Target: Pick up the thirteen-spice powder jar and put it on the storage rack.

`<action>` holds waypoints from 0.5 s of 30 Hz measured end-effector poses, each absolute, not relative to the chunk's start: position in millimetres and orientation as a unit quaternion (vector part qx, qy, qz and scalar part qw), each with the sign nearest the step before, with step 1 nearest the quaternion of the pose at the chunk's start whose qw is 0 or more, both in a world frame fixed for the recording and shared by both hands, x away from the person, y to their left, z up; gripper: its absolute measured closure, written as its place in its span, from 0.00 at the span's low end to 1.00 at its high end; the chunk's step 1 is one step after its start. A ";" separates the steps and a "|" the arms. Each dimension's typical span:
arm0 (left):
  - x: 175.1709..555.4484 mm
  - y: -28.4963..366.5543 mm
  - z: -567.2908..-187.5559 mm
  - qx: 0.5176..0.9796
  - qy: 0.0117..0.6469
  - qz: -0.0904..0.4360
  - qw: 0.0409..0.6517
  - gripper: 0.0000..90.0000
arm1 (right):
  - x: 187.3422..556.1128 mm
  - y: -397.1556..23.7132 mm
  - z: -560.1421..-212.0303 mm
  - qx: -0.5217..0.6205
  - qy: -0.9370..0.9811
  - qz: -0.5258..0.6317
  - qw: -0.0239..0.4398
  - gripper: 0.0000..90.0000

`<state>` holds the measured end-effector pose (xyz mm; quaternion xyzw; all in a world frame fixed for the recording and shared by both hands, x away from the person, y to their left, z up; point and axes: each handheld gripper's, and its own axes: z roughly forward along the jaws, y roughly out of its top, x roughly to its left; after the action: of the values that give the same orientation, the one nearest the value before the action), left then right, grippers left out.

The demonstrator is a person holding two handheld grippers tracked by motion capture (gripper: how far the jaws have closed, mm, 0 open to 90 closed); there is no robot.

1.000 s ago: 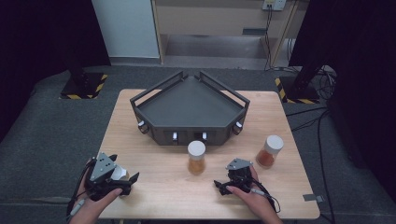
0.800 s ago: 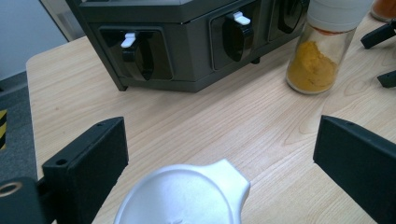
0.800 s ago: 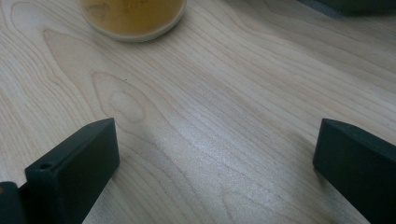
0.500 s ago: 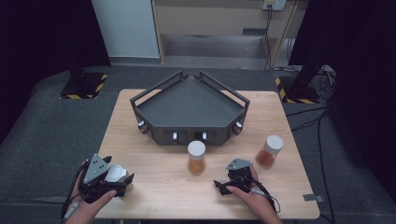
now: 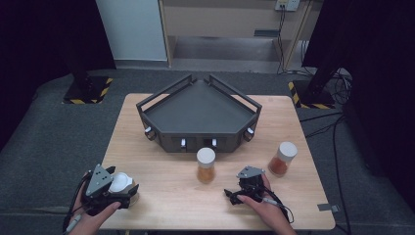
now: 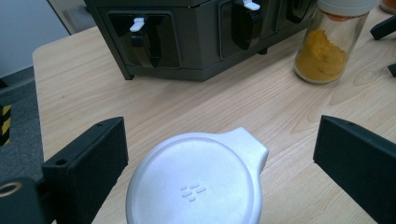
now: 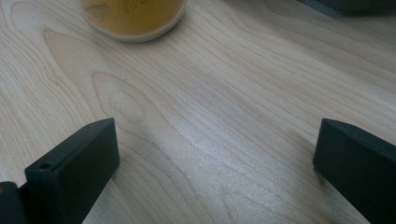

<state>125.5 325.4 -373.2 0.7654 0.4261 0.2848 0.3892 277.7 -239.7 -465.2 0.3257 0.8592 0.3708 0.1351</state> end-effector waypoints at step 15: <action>123.4 328.6 -382.6 0.765 0.432 0.283 0.385 0.02 | 277.7 -239.7 -465.2 0.326 0.859 0.371 0.135 0.01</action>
<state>123.4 328.6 -382.6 0.7649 0.4317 0.2830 0.3853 277.7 -239.7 -465.2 0.3257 0.8592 0.3708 0.1350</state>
